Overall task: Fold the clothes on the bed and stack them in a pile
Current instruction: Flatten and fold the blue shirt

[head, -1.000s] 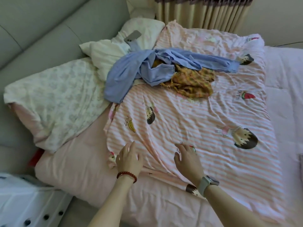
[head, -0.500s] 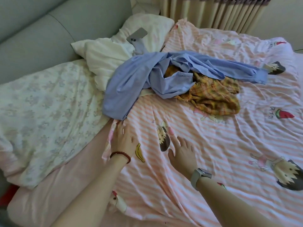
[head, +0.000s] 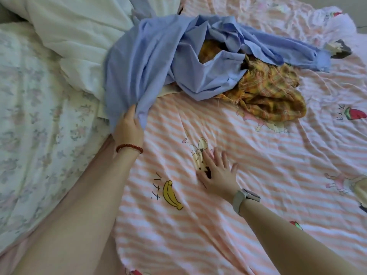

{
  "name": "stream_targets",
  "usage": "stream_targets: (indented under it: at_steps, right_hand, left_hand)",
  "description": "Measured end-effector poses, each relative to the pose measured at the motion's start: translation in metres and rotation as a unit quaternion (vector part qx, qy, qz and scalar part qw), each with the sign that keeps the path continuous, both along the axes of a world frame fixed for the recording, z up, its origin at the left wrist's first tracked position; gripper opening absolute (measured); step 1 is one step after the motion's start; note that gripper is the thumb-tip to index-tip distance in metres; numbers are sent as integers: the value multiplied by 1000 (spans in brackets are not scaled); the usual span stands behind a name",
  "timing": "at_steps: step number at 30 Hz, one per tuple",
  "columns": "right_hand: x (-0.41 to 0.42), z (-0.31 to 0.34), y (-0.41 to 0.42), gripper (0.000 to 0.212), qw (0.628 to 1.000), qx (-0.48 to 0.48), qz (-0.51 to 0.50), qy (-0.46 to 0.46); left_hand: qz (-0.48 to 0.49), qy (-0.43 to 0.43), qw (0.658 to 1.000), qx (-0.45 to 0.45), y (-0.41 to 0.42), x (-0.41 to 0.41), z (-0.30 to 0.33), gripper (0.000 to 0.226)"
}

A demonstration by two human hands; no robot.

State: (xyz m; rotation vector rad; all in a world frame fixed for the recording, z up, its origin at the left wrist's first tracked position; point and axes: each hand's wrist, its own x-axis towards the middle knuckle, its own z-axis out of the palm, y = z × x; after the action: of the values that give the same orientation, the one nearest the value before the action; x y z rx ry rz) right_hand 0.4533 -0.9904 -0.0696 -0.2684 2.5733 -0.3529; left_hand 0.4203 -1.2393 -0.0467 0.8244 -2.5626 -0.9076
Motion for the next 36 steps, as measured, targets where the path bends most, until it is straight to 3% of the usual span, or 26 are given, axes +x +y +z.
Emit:
stream_targets:
  at_steps: [3,4,6,8,9,11,15,17,18,21,28,31,33,36]
  right_hand:
    - [-14,33,-10,30,979,-149,-141,-22]
    - [-18,47,-15,31,943,-239,-228,-34]
    - [-28,74,-25,43,835,-398,-361,-122]
    - [-32,96,-36,63,739,-514,-384,-207]
    - [-33,104,-43,70,724,-547,-364,-210]
    - [-32,121,-58,62,748,-558,-328,-149]
    - [2,138,-58,15,832,-462,-308,18]
    - [41,138,-35,8,868,-414,-258,89]
    - [64,140,-19,15,877,-405,-234,108]
    - [133,144,34,41,883,-401,-209,123]
    - [242,136,175,19,929,-309,-199,34]
    - [260,136,235,13,932,-292,-212,34]
    - [267,130,280,11,940,-267,-206,48]
    - [282,113,357,12,961,-183,-208,19]
  left_hand:
    - [-81,107,991,20,33,34,22,28]
    - [-104,125,986,18,45,50,27,25]
    - [-147,124,980,55,68,85,36,20]
    - [-196,105,968,117,87,121,44,16]
    - [-221,93,959,151,96,136,47,17]
    - [-269,71,938,207,110,162,56,21]
    - [-306,69,909,273,119,206,81,23]
    - [-265,65,912,305,122,224,90,22]
    - [-227,56,915,328,124,231,93,18]
    - [-119,7,898,424,144,235,101,27]
    - [-133,-98,862,479,259,181,115,85]
    - [-206,-138,894,372,329,169,103,103]
    - [-282,-237,897,245,374,173,86,104]
    - [-359,-349,859,112,437,194,62,70]
